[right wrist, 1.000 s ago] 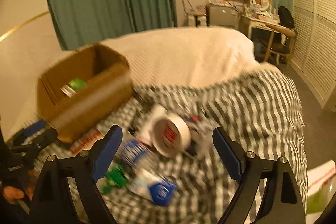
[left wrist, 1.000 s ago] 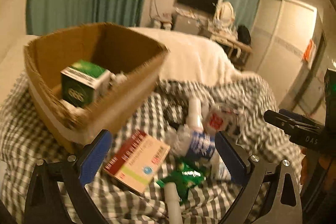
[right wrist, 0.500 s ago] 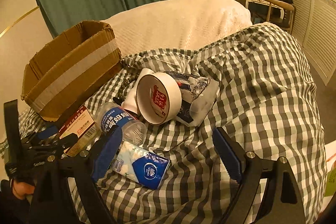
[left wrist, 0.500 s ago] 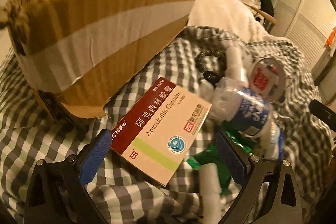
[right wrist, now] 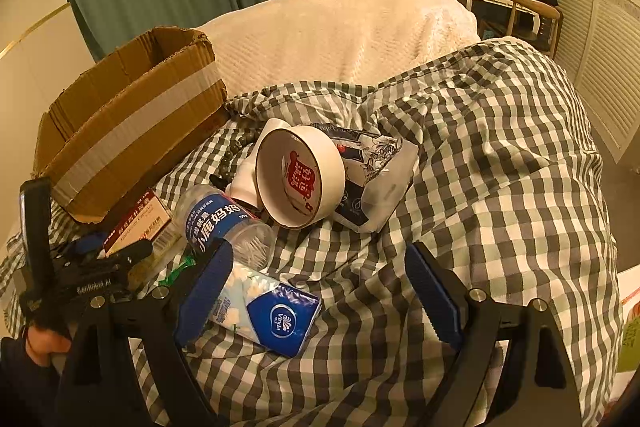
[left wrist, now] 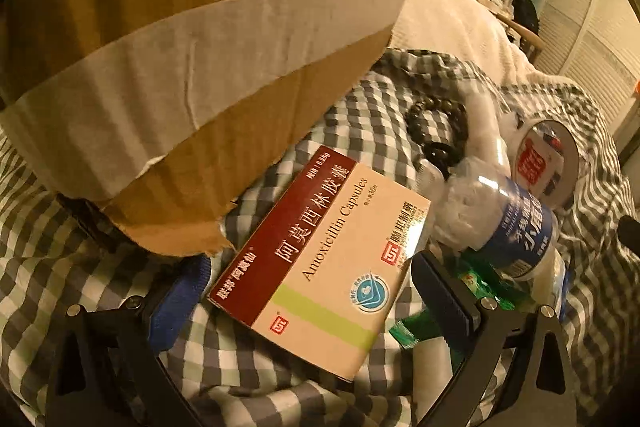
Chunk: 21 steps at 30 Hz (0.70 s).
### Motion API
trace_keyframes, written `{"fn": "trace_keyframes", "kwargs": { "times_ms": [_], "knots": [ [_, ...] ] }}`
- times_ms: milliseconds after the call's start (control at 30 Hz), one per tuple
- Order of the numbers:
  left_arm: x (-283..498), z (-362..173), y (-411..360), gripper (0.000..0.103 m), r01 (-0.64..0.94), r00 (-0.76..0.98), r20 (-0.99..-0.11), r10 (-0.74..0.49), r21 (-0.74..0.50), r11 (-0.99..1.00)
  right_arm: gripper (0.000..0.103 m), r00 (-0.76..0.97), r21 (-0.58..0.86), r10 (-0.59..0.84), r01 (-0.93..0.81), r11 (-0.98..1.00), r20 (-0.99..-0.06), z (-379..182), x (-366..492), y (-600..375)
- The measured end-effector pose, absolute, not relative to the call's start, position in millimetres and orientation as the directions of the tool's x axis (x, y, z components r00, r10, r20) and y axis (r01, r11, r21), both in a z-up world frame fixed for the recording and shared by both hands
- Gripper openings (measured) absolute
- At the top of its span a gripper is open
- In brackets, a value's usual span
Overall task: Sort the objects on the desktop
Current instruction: 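Grasp the Amoxicillin Capsules box with the left tool and lift it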
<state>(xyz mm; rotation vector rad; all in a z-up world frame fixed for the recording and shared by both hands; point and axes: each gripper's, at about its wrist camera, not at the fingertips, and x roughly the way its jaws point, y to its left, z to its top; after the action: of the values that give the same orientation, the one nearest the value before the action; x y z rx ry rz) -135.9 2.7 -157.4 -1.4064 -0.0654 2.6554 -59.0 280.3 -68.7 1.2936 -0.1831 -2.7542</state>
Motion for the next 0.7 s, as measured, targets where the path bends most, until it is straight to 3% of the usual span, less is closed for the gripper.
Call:
{"fn": "trace_keyframes", "kwargs": {
  "times_ms": [100,233,300,367,433,500,567,700],
  "knots": [
    [-133.3,-159.4,6.6,0.095,-0.135,-0.534,-0.827,0.176,-0.122,-0.983,0.088,-0.637,0.155,-0.140,0.033,-0.987,-0.758,-68.4,-59.9,281.2],
    [-129.9,-163.1,14.6,0.093,-0.169,-0.478,-0.852,0.214,-0.150,-0.974,0.088,-0.638,0.169,-0.157,0.042,-0.985,-0.754,-68.1,-68.4,276.6],
    [-127.3,-172.7,30.1,0.093,-0.226,-0.439,-0.881,0.176,-0.081,-0.971,0.087,-0.643,0.152,-0.158,0.066,-0.986,-0.750,-67.7,-75.4,268.7],
    [-124.5,-171.7,37.3,0.093,-0.233,-0.482,-0.867,0.131,-0.017,-0.972,0.074,-0.647,0.128,-0.149,0.079,-0.989,-0.748,-69.0,-85.7,261.4],
    [-125.7,-170.8,34.7,0.086,-0.230,-0.478,-0.865,0.152,-0.043,-0.972,0.061,-0.635,0.111,-0.130,0.069,-0.991,-0.762,-75.3,-100.4,258.1],
    [-128.3,-171.8,29.1,0.077,-0.205,-0.474,-0.868,0.150,-0.057,-0.977,0.055,-0.618,0.107,-0.119,0.056,-0.993,-0.777,-82.6,-112.8,258.5],
    [-129.5,-171.4,25.5,0.077,-0.193,-0.476,-0.864,0.163,-0.078,-0.978,0.036,-0.599,0.101,-0.101,0.034,-0.994,-0.794,-90.4,-124.3,261.1],
    [-126.3,-169.7,25.9,0.076,-0.196,-0.488,-0.858,0.162,-0.073,-0.978,0.011,-0.586,0.094,-0.064,-0.021,-0.995,-0.808,-99.4,-130.3,272.2]
  ]
}}
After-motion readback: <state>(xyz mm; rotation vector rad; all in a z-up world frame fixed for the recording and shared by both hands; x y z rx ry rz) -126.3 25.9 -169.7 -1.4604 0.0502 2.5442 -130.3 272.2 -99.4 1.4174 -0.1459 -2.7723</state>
